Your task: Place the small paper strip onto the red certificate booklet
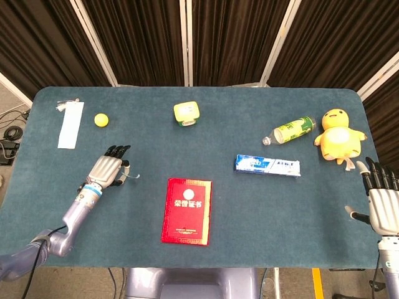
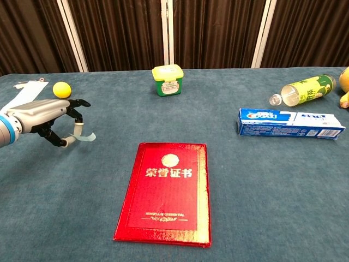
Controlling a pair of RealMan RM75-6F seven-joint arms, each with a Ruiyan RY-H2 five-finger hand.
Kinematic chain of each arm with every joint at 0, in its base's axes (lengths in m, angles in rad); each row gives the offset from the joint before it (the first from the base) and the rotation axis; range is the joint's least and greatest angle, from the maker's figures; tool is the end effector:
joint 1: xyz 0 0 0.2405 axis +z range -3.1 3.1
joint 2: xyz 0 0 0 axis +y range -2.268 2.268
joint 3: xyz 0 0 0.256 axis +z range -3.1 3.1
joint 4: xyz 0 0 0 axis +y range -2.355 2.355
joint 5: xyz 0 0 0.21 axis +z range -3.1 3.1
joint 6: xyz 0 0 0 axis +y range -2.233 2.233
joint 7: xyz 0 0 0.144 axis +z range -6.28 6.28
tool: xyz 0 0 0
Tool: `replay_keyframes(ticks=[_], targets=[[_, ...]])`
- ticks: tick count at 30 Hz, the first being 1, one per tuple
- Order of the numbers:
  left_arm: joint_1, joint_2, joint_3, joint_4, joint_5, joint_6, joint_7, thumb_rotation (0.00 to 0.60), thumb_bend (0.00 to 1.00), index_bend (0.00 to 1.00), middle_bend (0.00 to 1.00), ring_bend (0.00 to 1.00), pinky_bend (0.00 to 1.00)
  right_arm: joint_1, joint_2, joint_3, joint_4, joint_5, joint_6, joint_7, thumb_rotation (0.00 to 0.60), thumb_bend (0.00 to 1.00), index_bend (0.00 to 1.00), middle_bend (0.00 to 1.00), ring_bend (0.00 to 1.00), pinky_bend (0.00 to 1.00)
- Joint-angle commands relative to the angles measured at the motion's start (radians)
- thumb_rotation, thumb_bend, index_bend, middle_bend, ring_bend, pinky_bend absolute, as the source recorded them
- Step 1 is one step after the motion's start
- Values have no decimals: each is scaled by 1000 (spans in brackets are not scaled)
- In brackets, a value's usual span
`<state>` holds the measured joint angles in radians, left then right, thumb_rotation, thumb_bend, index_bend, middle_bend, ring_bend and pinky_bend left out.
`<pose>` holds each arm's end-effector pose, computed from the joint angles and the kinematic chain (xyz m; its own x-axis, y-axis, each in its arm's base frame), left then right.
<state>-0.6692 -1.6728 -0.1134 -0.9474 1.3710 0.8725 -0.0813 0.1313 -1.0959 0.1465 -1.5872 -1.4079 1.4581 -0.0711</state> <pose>-0.2510 0.3690 -0.0234 0.4776 0.2906 0.8291 0.8686 -0.2975 -0.3962 -0.3125 -0.2155 0.1855 0.4812 0.0876 0.8722 -0.8766 0.0458 0.4790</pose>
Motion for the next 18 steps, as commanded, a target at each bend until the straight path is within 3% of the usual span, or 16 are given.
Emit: replay_keyframes(ticks=[1,6,11,18], targets=[[2,20,3,-44,34,47,-22,600,475,674,0,0,0,-1,2,0,-2,-1,2,2,600,0,0,0,0,0],[-18,51,19,-128,148,141,-148,600,473,672,0,0,0,-3,3,1,-4,-4,9,7,600,0,0,0,0,0],[-69,48,50,-105,305,259,-227,600,471,674,0,0,0,-4,2,2,-3,-4,14,7,600,0,0,0,0,0],[-158,28,73,-109,388,245,-216,600,448,674,0,0,0,-5,3,5,0,3,15,6,600,0,0,0,0,0]])
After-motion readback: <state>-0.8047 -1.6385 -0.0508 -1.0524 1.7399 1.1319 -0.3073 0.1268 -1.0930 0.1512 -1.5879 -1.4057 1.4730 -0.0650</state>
